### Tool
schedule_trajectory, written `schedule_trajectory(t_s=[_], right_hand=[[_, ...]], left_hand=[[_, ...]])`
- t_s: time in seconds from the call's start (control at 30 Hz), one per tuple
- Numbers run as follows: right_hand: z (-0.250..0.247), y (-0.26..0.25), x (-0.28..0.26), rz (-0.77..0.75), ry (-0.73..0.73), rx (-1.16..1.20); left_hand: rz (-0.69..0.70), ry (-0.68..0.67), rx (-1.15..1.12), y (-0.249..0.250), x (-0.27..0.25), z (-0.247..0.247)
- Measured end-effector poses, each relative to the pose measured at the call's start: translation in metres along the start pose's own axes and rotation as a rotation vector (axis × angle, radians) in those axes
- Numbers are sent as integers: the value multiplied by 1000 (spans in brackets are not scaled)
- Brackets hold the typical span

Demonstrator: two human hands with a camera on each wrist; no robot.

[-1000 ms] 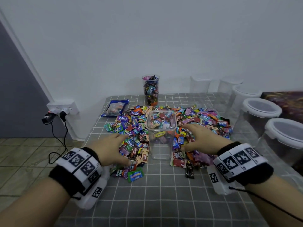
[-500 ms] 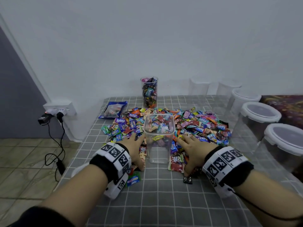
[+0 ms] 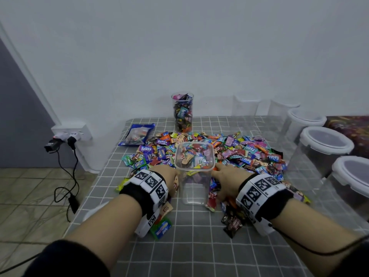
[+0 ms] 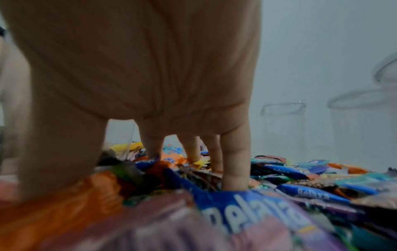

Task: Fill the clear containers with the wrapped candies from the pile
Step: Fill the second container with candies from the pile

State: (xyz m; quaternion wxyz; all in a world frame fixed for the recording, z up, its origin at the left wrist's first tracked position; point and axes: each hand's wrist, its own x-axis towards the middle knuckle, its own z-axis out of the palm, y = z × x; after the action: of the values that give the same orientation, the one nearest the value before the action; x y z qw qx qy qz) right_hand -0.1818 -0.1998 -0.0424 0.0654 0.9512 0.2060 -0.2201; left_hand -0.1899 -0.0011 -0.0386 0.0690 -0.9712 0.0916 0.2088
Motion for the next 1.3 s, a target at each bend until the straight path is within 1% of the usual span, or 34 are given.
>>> schedule_trajectory(t_s=[0.07, 0.2, 0.23, 0.37, 0.43, 0.57, 0.7, 0.83, 1.03, 1.13, 1.23, 1.3], right_hand=[[-2, 0, 0, -10, 54, 30], [-4, -1, -1, -15, 97, 74], [-5, -2, -1, -22, 113, 88], [-8, -2, -5, -28, 130, 107], [-9, -1, -6, -27, 149, 97], [-10, 0, -11, 5, 191, 97], [-12, 11, -17, 71, 255, 234], [-15, 21, -24, 126, 299, 363], [-23, 25, -32, 139, 391, 551], [-30, 23, -42, 122, 503, 637], [-45, 20, -55, 107, 694, 701], [-58, 14, -65, 63, 795, 760]], left_hand=[[-35, 46, 37, 3, 0, -1], [-104, 125, -6, 5, 0, -1], [-105, 150, -15, 4, 0, -1], [-40, 255, -76, 2, -2, -1], [-50, 267, -116, 1, -3, -2], [-86, 278, -119, -2, -7, -3], [-136, 312, -150, -6, -13, -8], [-141, 381, -182, -9, -17, -12], [-153, 514, -368, -17, -20, -18], [-130, 595, -458, -19, -25, -24], [-133, 697, -550, -22, -32, -33], [-137, 759, -597, -23, -38, -40]])
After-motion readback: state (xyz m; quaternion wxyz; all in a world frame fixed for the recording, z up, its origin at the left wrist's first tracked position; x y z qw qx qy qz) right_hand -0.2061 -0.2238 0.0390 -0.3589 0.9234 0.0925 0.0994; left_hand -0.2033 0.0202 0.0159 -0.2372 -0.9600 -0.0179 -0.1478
